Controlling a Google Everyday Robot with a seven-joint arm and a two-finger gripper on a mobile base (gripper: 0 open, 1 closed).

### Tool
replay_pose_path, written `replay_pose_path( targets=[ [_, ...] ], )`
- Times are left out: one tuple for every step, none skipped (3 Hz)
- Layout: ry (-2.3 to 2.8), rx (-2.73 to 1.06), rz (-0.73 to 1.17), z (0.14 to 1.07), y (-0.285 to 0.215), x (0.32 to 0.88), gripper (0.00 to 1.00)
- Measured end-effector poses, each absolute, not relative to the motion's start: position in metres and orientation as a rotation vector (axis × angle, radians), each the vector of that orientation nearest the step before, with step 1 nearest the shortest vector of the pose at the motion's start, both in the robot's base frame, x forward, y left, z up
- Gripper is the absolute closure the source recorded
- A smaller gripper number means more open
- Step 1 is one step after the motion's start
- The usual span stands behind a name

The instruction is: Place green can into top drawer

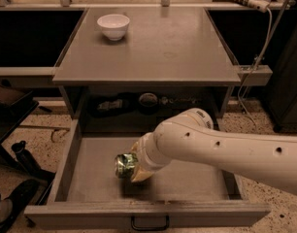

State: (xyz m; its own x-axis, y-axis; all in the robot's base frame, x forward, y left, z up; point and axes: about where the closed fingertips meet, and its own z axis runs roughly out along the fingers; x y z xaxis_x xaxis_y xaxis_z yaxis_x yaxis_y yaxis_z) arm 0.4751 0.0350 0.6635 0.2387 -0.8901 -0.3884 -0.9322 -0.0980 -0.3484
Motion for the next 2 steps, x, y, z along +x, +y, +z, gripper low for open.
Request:
replay_pose_path(
  targets=[
    [1.626,-2.050,0.147,0.629,0.051,0.477,1.00],
    [1.596,-2.102,0.204,0.611,0.056,0.472,1.00]
  ],
)
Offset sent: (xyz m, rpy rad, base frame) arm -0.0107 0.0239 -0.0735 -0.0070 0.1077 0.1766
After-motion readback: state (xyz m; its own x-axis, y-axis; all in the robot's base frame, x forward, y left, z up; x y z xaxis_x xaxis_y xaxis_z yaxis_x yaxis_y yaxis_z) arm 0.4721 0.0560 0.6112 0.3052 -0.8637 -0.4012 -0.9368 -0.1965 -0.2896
